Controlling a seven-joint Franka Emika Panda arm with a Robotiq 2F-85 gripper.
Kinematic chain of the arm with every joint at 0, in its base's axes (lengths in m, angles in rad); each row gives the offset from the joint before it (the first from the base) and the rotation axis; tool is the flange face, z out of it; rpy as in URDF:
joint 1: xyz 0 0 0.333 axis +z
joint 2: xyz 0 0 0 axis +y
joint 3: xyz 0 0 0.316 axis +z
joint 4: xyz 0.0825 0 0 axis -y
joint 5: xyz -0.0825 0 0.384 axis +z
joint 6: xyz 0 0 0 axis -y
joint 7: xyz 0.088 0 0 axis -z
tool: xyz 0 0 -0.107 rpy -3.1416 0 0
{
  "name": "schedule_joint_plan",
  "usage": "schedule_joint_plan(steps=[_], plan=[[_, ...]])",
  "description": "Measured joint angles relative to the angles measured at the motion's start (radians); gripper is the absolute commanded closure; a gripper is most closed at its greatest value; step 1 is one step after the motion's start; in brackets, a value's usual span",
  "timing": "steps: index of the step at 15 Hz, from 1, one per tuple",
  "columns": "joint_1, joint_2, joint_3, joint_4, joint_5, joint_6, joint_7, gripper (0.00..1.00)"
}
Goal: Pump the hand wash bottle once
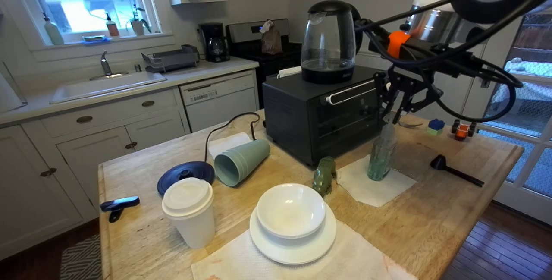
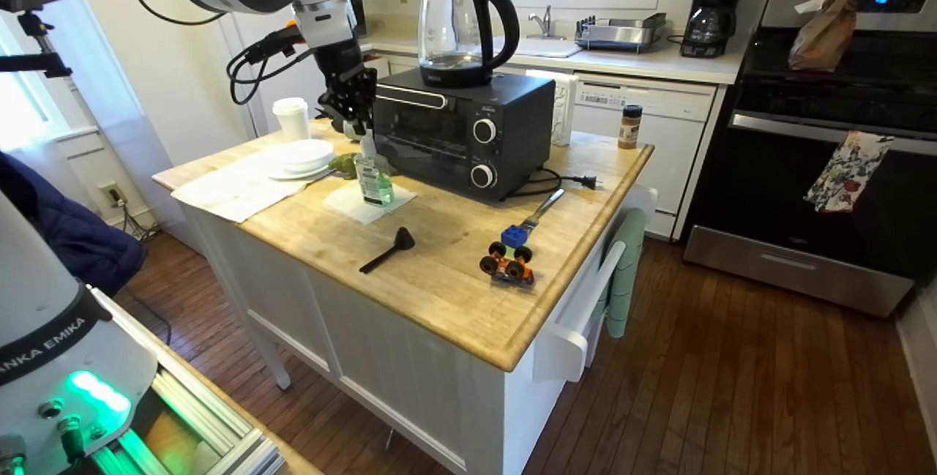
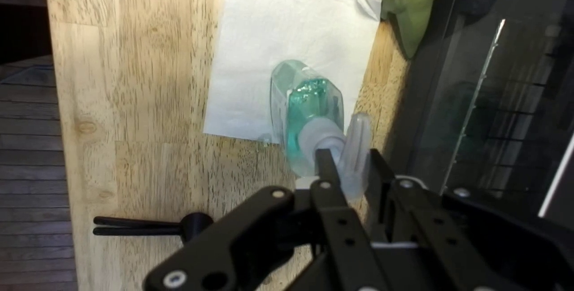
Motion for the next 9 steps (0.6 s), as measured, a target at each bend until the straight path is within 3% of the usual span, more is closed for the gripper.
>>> schedule_joint_plan(steps=[5, 9], plan=[[0.005, 0.0, -0.003, 0.022, -0.001, -0.006, -0.041, 0.95], [0.037, -0.002, -0.011, 0.055, 0.03, -0.066, -0.212, 0.95]])
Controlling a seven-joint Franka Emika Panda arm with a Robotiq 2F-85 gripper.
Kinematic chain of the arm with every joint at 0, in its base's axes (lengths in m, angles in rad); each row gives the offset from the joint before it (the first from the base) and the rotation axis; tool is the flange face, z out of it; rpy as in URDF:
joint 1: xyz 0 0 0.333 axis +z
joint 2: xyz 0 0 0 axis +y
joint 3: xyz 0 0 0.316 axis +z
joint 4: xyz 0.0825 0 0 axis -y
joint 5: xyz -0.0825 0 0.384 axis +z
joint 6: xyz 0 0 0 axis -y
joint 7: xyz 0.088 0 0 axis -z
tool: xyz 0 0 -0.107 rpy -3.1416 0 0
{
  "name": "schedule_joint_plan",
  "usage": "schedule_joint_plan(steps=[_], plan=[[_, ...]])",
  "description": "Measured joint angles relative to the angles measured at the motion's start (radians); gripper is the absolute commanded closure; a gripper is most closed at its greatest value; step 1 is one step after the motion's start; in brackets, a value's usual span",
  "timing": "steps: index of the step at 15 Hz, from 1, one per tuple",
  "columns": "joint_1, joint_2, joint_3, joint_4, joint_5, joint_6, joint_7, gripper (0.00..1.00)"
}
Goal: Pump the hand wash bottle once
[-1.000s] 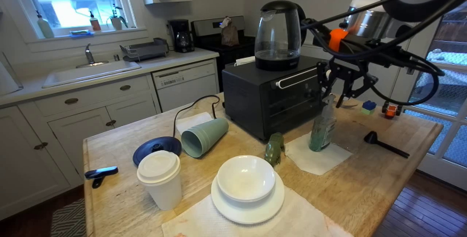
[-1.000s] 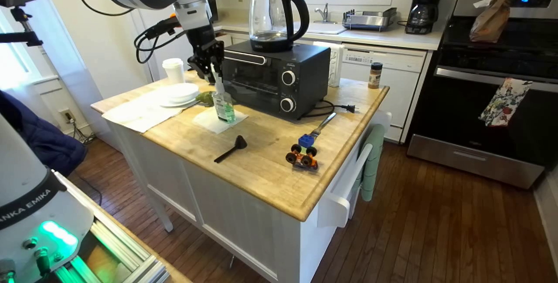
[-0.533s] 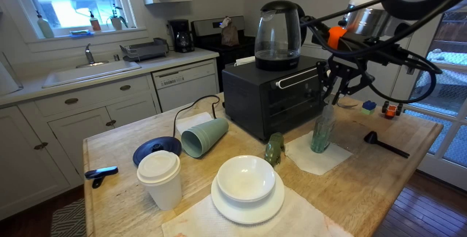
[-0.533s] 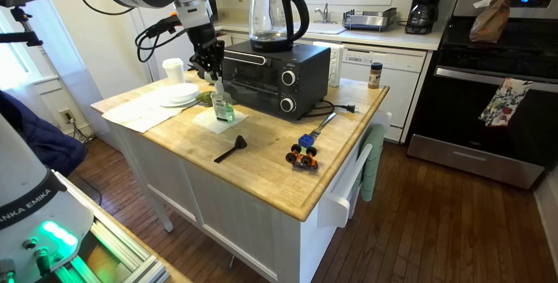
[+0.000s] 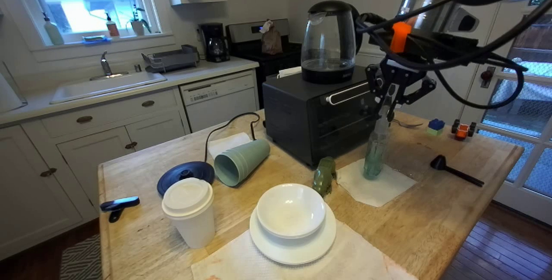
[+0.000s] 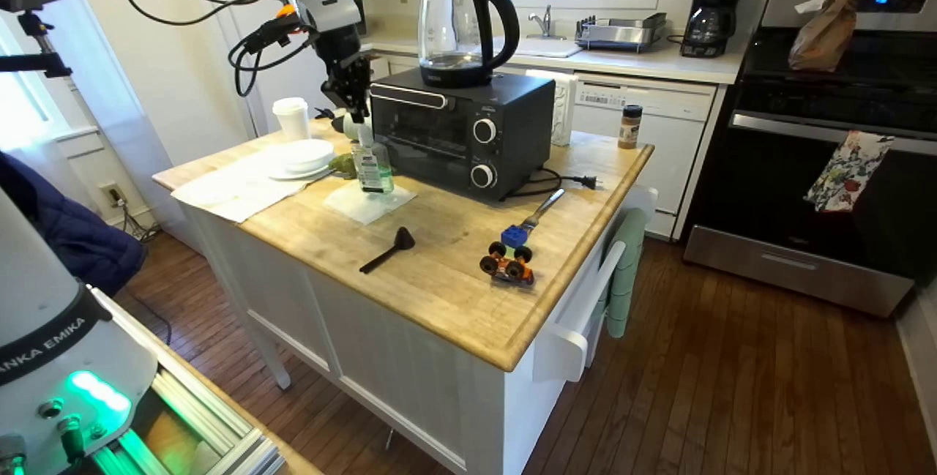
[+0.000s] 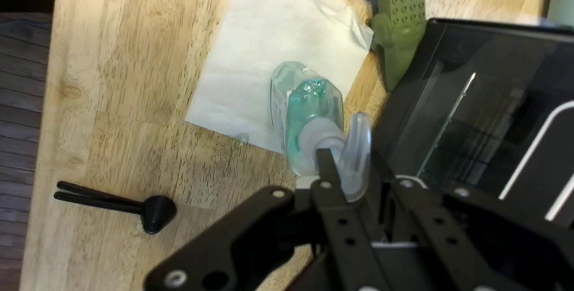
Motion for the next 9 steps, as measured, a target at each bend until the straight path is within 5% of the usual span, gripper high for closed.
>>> schedule_joint_plan(steps=[9], plan=[[0.029, 0.0, -0.011, 0.014, 0.031, -0.035, -0.514, 0.95]])
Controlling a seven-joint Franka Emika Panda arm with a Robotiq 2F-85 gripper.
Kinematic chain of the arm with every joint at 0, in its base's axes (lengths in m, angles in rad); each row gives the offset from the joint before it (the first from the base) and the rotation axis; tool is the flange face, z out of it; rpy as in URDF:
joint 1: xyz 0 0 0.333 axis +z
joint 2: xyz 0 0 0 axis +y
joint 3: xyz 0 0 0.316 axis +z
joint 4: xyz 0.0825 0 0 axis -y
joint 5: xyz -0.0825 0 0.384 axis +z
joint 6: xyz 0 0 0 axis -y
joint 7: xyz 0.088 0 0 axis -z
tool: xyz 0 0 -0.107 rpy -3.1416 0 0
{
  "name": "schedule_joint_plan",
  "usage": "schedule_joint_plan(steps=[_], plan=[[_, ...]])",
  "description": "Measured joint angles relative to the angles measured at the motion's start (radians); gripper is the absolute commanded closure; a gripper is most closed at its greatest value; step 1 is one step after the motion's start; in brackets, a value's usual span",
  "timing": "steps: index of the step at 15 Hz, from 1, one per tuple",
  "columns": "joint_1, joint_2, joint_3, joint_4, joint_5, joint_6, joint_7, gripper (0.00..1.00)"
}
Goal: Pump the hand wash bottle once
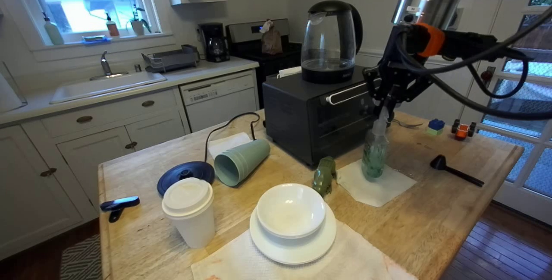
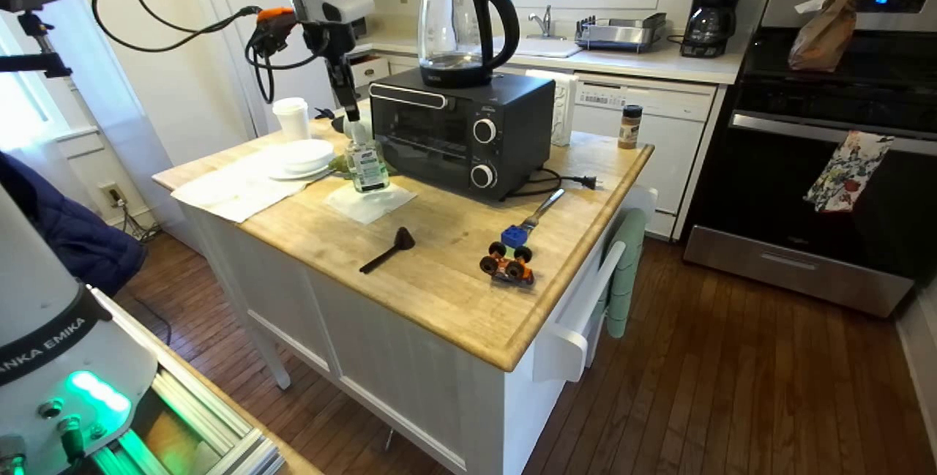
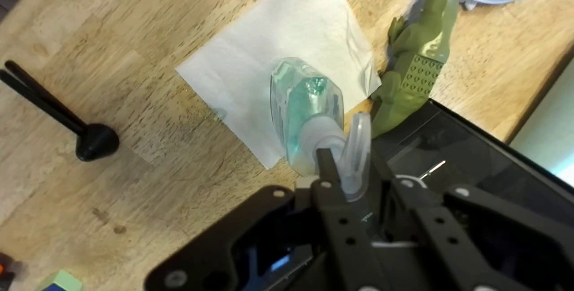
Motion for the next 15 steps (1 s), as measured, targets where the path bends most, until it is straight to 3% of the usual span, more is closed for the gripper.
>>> schedule_joint_plan(steps=[4, 9, 15], plan=[[0.001, 0.0, -0.014, -0.002, 0.028, 0.0, -0.269, 0.95], [0.014, 0.001, -0.049, -0.003, 0.16, -0.034, -0.607, 0.95], [0.012, 0.002, -0.075, -0.003, 0.162, -0.123, -0.697, 0.95]])
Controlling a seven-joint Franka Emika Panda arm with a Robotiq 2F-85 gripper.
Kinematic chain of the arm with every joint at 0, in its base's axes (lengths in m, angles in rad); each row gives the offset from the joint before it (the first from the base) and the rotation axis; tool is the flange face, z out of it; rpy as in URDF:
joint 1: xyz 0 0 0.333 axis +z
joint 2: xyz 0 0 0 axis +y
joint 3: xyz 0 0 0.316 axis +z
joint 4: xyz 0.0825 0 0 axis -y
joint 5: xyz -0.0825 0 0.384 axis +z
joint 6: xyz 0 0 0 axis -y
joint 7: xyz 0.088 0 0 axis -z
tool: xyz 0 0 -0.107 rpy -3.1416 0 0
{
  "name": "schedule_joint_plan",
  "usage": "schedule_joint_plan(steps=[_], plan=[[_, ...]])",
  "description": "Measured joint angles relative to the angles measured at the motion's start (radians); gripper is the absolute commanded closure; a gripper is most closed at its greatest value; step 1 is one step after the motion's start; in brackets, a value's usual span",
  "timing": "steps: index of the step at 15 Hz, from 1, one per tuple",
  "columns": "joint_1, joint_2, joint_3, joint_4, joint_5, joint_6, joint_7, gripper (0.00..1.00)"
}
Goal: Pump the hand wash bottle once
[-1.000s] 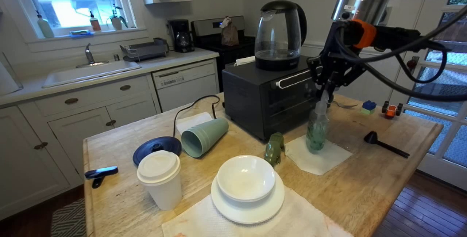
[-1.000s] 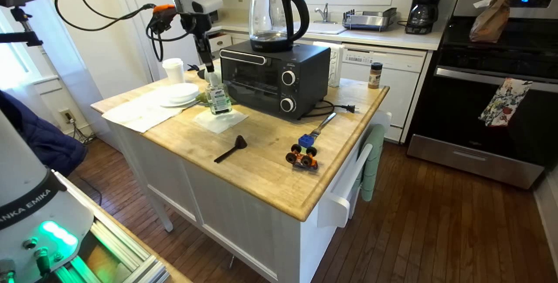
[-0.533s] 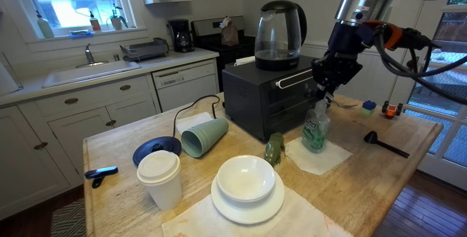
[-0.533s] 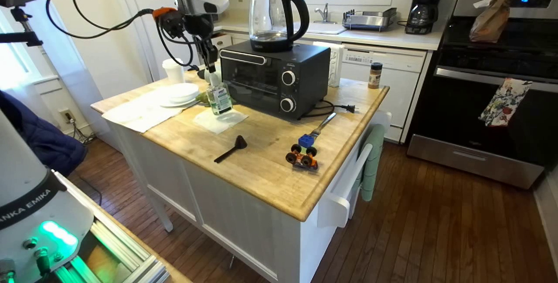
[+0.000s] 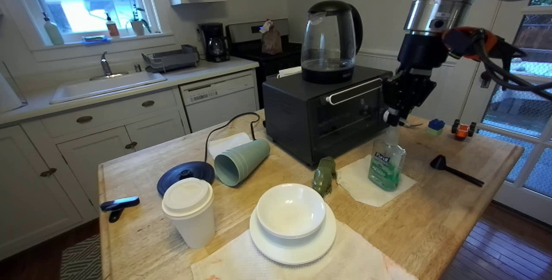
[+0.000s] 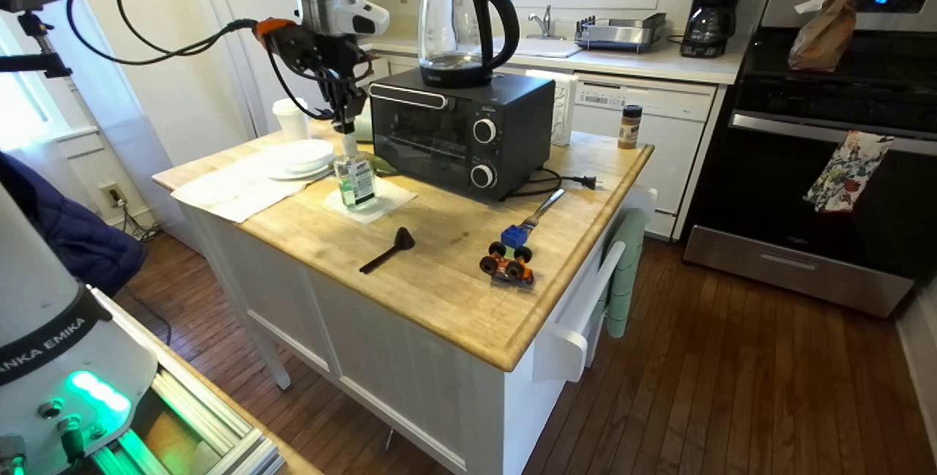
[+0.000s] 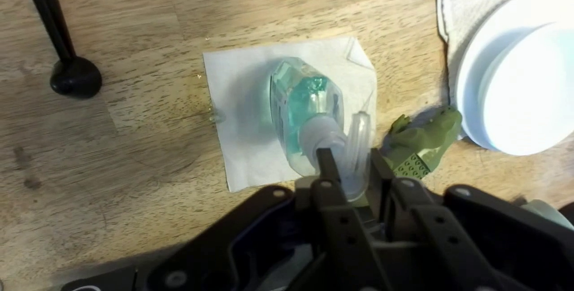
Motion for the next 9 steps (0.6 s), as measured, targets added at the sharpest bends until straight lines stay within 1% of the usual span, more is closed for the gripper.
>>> schedule_joint_plan(steps=[3, 9], plan=[[0.0, 0.0, -0.001, 0.0, -0.009, -0.003, -0.009, 0.95], [-0.002, 0.01, -0.005, 0.001, -0.062, 0.0, -0.017, 0.95]])
